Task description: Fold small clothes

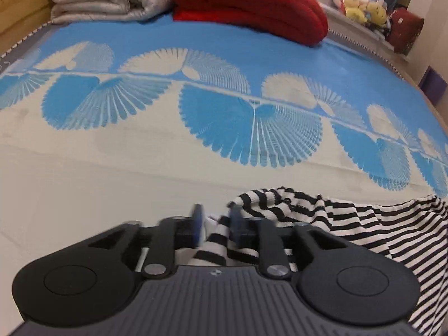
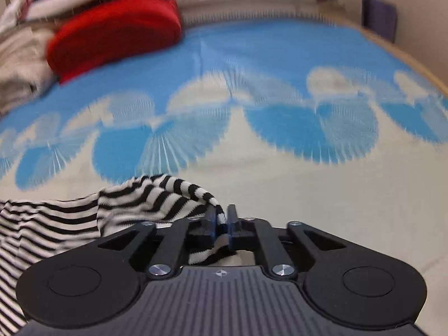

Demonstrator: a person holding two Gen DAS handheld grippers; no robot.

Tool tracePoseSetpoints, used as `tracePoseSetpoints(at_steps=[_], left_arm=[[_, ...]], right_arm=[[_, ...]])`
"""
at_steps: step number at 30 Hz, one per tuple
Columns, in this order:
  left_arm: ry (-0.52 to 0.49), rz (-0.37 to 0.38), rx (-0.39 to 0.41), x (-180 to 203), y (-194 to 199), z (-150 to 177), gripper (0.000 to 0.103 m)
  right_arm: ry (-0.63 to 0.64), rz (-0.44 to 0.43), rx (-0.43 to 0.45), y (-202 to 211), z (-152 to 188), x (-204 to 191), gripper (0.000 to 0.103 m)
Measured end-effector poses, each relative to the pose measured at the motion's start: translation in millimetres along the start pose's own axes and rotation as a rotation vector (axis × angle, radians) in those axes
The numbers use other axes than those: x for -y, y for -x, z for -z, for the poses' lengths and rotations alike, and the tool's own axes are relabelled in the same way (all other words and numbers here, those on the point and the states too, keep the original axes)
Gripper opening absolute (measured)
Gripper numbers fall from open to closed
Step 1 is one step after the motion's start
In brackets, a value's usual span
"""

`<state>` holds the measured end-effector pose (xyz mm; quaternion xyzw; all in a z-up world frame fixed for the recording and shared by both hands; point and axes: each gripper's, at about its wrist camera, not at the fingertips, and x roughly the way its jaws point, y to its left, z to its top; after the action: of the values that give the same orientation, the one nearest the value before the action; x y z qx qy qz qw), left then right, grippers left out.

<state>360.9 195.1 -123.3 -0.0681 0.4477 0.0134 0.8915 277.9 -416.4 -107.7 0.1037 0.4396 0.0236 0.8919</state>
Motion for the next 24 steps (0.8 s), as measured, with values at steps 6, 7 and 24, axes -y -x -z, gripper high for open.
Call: tracePoseSetpoints(at_steps=[6, 7, 24], left_arm=[[0.067, 0.075, -0.057, -31, 30, 9, 0.033], [0.071, 0.080, -0.064, -35, 36, 12, 0.033], [0.167, 0.183, -0.279, -70, 48, 73, 0.060]], right_arm=[[0.010, 0.034, 0.028, 34, 6, 4, 0.037], [0.002, 0.028, 0.040, 43, 7, 6, 0.039], [0.041, 0.038, 0.163, 163, 38, 23, 0.060]])
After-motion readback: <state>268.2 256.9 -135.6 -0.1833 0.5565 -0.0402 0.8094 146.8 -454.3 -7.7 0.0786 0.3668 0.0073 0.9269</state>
